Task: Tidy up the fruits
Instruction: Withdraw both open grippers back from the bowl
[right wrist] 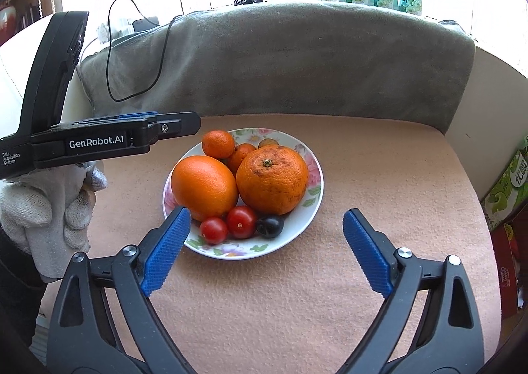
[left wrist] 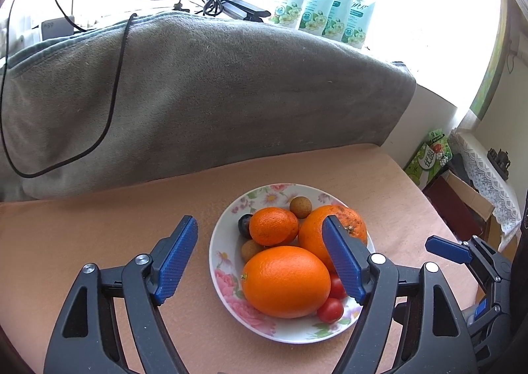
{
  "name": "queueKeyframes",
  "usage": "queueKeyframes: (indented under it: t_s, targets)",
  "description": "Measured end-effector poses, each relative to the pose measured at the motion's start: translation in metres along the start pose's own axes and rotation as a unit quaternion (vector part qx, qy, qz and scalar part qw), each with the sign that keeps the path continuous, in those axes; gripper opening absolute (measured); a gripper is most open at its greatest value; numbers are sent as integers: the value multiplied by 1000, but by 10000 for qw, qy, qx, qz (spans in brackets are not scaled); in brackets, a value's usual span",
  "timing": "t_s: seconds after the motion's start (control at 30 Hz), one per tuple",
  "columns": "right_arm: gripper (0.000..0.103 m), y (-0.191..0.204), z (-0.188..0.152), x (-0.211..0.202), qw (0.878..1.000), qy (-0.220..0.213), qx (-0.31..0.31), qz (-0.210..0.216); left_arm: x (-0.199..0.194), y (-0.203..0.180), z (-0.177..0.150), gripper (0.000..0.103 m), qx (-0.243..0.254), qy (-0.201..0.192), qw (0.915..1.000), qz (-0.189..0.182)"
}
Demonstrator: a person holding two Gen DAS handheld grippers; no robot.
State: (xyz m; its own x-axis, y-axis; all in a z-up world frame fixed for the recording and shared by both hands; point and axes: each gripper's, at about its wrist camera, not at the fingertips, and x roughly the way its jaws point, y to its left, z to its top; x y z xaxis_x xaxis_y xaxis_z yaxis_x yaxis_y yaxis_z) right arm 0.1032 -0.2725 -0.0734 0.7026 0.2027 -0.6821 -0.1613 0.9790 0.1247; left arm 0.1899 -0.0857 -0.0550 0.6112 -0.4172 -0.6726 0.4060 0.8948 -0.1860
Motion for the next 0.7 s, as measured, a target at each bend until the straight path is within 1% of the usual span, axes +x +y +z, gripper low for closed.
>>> queueKeyframes:
  t_s: [0.3,0.4,0.5,0.7]
  targets:
    - [98,2,1,-8,9999,-80,-1,-145,-6,3,-6,78,-79,26,9999,120]
    - [98,3,0,-14,9996,-149,24,-244,-13,5,-10,78,-92,-7,9998,160]
    - [101,4,-1,-21,9991,-213,91,-358,-22,6,-13,78,-76,-79,9997,240]
    - [103,1,-1,-37,9979,-406,268,-426,-41,6,-21,78,-35,-180,9992,365]
